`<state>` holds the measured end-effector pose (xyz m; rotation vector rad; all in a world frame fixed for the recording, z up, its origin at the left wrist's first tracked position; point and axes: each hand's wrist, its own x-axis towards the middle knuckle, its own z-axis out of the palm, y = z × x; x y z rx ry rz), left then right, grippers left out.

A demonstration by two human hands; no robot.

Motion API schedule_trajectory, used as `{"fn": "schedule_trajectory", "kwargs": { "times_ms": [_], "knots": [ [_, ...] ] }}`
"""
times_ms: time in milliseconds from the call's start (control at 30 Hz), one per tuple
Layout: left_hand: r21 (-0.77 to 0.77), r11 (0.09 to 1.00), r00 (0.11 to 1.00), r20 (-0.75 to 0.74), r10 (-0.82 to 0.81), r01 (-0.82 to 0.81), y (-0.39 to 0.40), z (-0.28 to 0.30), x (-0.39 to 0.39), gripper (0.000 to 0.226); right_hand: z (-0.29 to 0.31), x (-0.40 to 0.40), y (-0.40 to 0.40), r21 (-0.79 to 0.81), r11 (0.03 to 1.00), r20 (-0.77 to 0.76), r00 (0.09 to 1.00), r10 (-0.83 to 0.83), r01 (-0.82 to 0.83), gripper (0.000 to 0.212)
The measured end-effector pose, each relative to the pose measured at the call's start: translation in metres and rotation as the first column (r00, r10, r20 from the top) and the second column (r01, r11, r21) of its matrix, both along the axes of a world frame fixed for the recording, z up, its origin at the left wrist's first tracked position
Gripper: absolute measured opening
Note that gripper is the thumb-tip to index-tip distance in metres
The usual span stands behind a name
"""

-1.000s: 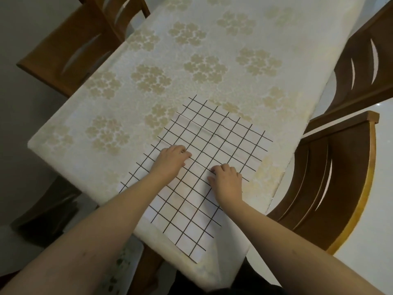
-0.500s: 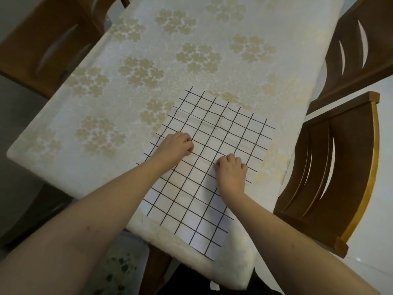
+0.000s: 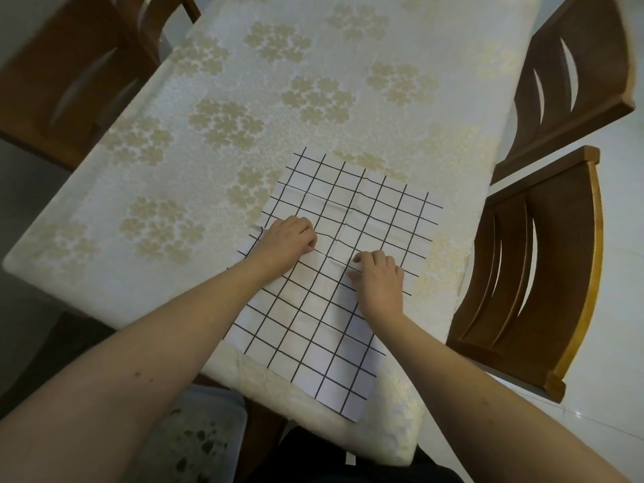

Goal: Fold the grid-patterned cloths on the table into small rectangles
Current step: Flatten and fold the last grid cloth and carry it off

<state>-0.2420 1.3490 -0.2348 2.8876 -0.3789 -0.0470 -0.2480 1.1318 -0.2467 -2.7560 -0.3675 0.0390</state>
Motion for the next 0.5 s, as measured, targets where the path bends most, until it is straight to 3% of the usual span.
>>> {"fn": "schedule_trajectory", "kwargs": {
  "times_ms": [200,500],
  "knots": [
    [-0.007,1.000,0.998,0.055,-0.016,0.017,0.001,0.008,-0.005,0.011,-0.002,0.001,0.005,-0.046,0.999,-0.113,0.993,-0.022,0.017,0.013],
    [-0.054,0.998,0.997,0.073,0.016,-0.012,0.003,0.017,-0.014,0.014,0.004,-0.003,-0.005,-0.013,0.992,0.128,0.984,0.126,-0.125,0.005]
  ]
}}
